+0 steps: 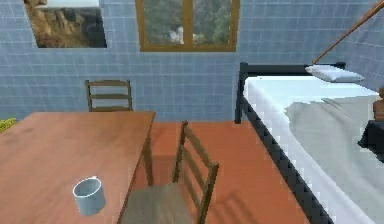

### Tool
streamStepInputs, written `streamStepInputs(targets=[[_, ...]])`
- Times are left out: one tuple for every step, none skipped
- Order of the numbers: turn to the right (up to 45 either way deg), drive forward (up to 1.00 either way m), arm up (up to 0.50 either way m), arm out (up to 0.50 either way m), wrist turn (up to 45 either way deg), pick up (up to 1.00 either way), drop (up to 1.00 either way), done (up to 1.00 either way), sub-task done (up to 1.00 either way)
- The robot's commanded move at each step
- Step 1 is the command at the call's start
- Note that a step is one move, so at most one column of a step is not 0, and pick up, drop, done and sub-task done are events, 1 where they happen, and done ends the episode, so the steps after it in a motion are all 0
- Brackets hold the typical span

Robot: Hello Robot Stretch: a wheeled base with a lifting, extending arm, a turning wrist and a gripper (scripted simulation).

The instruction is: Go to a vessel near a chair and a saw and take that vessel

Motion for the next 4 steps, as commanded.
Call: streamStepInputs(targets=[[0.0, 0.30, 0.00, 0.00, 0.0, 0.00, 0.00, 0.00, 0.00], [-45.0, 0.00, 0.00, 0.00, 0.0, 0.00, 0.00, 0.00, 0.00], [-45.0, 0.00, 0.00, 0.00, 0.0, 0.00, 0.00, 0.00, 0.00], [-42.0, 0.00, 0.00, 0.00, 0.0, 0.00, 0.00, 0.00, 0.00]])
